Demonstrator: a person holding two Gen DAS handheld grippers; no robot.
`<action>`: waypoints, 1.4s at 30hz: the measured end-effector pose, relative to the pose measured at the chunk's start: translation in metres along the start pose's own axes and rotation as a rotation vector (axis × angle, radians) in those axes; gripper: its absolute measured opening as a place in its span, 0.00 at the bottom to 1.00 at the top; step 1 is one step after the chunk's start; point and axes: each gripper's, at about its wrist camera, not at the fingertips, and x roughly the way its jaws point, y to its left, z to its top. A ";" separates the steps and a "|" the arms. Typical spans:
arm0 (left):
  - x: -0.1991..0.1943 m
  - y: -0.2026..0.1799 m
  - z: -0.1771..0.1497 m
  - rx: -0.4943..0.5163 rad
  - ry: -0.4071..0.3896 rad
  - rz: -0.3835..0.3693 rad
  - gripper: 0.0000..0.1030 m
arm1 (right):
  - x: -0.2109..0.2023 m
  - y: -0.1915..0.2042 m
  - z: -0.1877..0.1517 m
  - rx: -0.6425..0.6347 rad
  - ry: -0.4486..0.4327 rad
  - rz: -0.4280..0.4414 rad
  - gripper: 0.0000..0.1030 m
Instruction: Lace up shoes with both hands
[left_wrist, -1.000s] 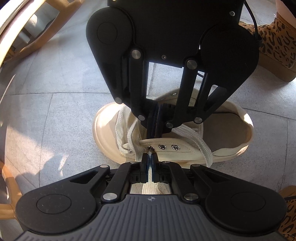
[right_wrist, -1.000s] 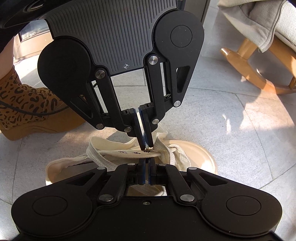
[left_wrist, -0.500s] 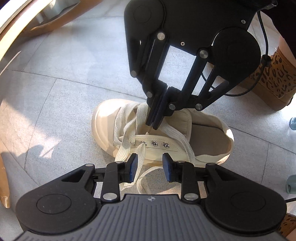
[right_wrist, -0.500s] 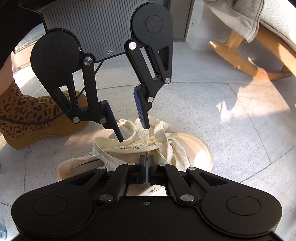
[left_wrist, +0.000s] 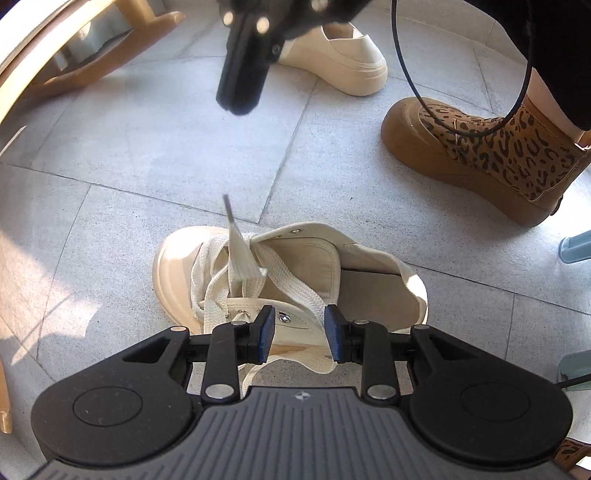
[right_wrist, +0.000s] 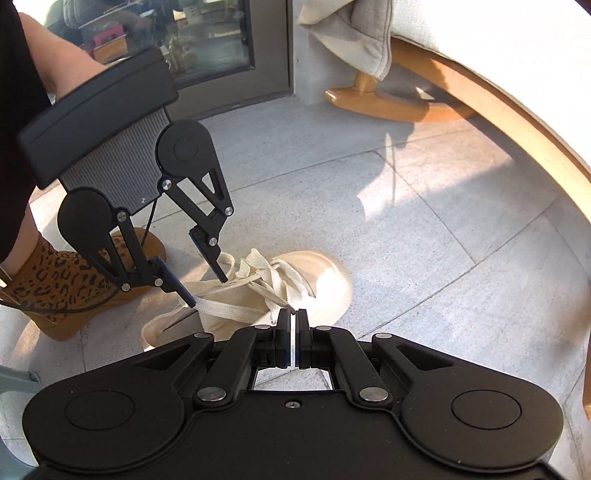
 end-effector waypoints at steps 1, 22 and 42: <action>0.001 0.000 -0.001 -0.007 0.000 -0.002 0.27 | -0.011 -0.006 0.002 0.021 -0.007 -0.016 0.00; -0.009 0.014 -0.006 -0.077 -0.030 0.000 0.32 | 0.084 0.031 -0.020 -0.332 0.161 0.047 0.36; -0.005 0.022 -0.024 -0.115 0.019 0.012 0.32 | 0.008 0.003 0.017 -0.284 0.159 -0.079 0.00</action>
